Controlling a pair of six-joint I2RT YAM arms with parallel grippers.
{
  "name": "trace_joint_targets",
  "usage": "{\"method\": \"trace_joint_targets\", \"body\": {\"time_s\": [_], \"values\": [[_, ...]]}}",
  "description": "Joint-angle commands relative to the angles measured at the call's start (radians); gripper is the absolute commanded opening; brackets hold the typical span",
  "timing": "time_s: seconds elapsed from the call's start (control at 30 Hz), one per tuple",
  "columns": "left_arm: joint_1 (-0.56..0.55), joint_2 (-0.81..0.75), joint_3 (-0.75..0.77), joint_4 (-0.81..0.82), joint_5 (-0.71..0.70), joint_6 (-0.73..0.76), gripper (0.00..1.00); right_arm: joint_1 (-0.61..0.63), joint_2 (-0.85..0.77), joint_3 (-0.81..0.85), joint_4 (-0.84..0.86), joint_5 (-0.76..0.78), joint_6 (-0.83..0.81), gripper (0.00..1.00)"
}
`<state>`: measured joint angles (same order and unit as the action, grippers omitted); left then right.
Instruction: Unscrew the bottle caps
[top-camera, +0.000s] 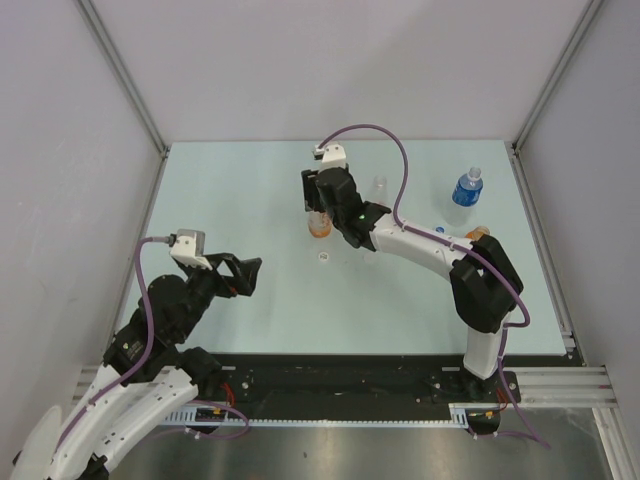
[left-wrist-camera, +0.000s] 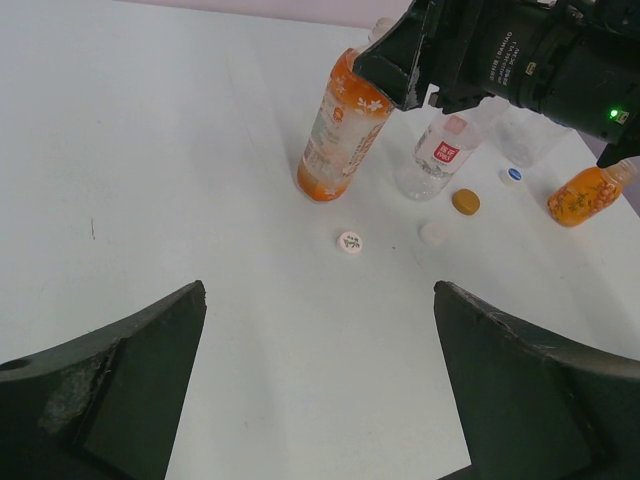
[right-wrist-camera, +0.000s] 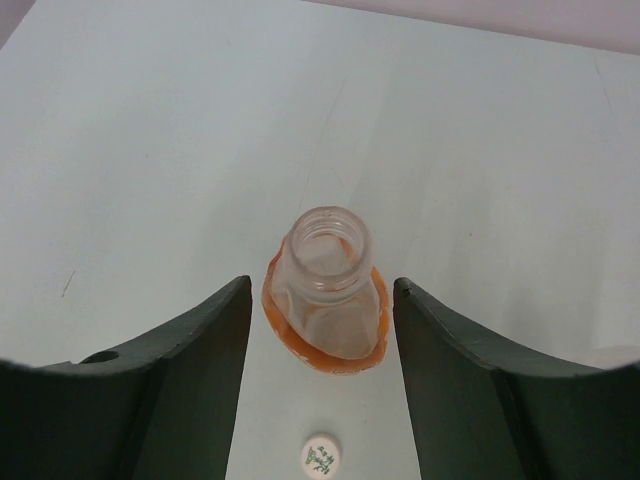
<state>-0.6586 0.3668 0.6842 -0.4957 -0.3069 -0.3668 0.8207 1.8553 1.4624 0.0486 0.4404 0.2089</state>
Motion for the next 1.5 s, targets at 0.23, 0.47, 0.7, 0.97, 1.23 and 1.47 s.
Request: {"method": "trace_joint_targets", "body": {"time_s": [0.23,0.47,0.7,0.97,1.23,1.47], "values": [[0.005,0.011,-0.005,0.028,0.02,-0.015,1.0,0.008,-0.056,-0.008,0.01,0.026,0.001,0.62],[0.005,0.008,-0.003,0.023,0.02,-0.014,1.0,0.015,-0.062,-0.011,0.01,0.029,0.0,0.63],[0.005,0.006,0.0,0.023,0.015,-0.012,1.0,0.029,-0.093,-0.028,0.008,0.047,-0.008,0.63],[0.005,0.003,0.006,0.013,0.009,-0.006,1.0,0.092,-0.2,-0.091,-0.045,0.084,-0.002,0.63],[0.005,0.044,0.014,0.009,-0.012,-0.012,1.0,0.221,-0.561,-0.191,-0.264,0.211,0.006,0.65],[0.005,0.168,0.035,0.048,0.026,-0.026,1.0,0.225,-0.87,-0.324,-0.477,0.423,0.035,0.66]]}}
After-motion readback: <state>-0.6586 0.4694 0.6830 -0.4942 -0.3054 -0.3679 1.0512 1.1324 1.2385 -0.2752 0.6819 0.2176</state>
